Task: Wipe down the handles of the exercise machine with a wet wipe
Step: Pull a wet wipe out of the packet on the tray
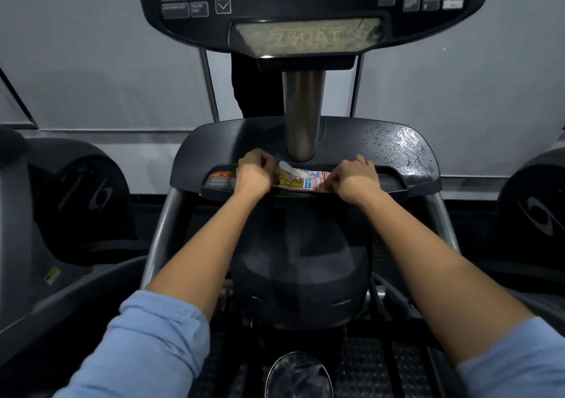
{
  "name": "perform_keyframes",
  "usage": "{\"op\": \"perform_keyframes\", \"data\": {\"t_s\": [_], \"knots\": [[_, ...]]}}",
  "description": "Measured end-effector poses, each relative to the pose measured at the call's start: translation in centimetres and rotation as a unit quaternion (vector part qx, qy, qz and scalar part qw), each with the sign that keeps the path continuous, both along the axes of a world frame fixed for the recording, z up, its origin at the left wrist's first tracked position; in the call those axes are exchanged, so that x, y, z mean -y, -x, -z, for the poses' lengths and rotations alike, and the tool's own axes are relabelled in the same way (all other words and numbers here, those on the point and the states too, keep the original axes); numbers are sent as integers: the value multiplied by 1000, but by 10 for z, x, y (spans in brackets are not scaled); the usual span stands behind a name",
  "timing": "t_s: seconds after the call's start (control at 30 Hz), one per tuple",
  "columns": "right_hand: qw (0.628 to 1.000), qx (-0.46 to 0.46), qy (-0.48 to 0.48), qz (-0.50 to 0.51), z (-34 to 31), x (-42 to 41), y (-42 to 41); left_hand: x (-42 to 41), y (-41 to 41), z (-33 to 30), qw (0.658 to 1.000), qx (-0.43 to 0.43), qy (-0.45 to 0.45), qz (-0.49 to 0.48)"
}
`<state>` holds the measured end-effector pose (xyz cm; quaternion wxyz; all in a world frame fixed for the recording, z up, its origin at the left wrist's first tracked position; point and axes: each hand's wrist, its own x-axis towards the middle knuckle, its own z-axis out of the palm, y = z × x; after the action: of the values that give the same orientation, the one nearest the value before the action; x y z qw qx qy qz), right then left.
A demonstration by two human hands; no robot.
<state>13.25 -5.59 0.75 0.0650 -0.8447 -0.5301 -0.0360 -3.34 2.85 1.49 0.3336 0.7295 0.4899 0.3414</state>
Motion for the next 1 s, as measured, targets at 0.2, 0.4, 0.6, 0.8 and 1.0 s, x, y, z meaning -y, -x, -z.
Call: {"op": "perform_keyframes", "data": {"t_s": [0.2, 0.4, 0.6, 0.8, 1.0], "knots": [[1000, 10, -10, 15, -10, -8, 12, 10, 9, 14, 998, 50, -17, 24], [990, -118, -60, -48, -22, -18, 34, 12, 10, 13, 998, 33, -39, 40], [992, -113, -37, -29, -15, -32, 44, 13, 12, 14, 996, 8, -53, 68], [991, -129, -45, -12, -14, -36, 50, 16, 14, 15, 994, -36, -57, 88], [995, -86, -25, -43, -17, -30, 53, 24, 13, 18, 969, -180, -130, 108]]}}
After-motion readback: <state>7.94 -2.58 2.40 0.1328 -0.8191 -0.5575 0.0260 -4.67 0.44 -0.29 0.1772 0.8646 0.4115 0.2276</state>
